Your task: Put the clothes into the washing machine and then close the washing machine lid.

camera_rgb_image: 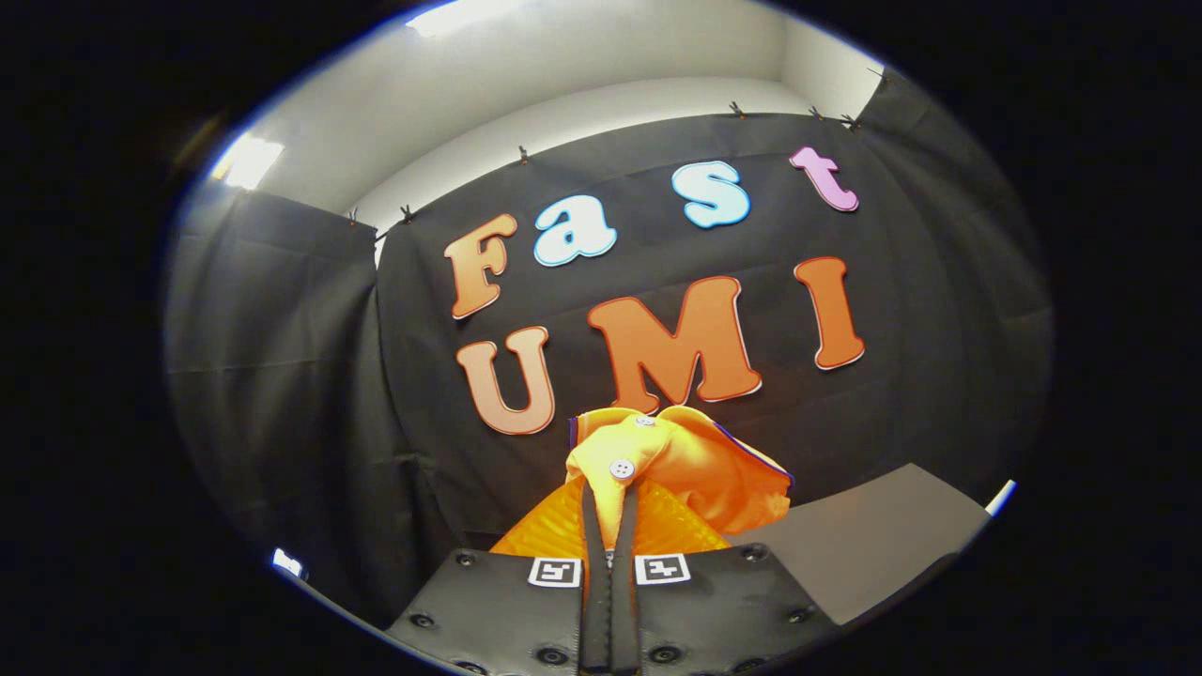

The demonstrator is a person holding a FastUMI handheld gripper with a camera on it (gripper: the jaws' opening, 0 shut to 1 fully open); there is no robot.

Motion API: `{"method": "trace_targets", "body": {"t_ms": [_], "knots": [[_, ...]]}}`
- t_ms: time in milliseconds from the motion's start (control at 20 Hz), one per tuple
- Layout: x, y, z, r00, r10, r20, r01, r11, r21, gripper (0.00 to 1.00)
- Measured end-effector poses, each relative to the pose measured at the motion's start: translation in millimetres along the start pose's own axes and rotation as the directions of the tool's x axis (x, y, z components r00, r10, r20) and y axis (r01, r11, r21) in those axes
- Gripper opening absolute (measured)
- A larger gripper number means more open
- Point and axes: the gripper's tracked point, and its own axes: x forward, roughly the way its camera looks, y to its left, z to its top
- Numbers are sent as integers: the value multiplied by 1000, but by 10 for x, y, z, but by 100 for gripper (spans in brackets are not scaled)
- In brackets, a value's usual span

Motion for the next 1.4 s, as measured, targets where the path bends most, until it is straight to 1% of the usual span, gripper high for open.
{"method": "trace_targets", "body": {"t_ms": [150,300,400,550,800,1050,1250,1400], "knots": [[180,497,-137,999,37,-13,-38,999,-26,8],[371,938,-339,997,77,-31,-77,997,-23,7],[563,1165,-542,995,90,-47,-91,996,-4,7],[872,1357,-912,994,88,-62,-87,996,22,7],[1318,1471,-1770,987,51,-155,-52,999,-2,8],[1584,1406,-2484,969,21,-246,-19,1000,10,8],[1692,1329,-2954,955,-9,-296,3,1000,-21,8],[1657,1287,-3369,935,-13,-355,3,1000,-29,8]]}}
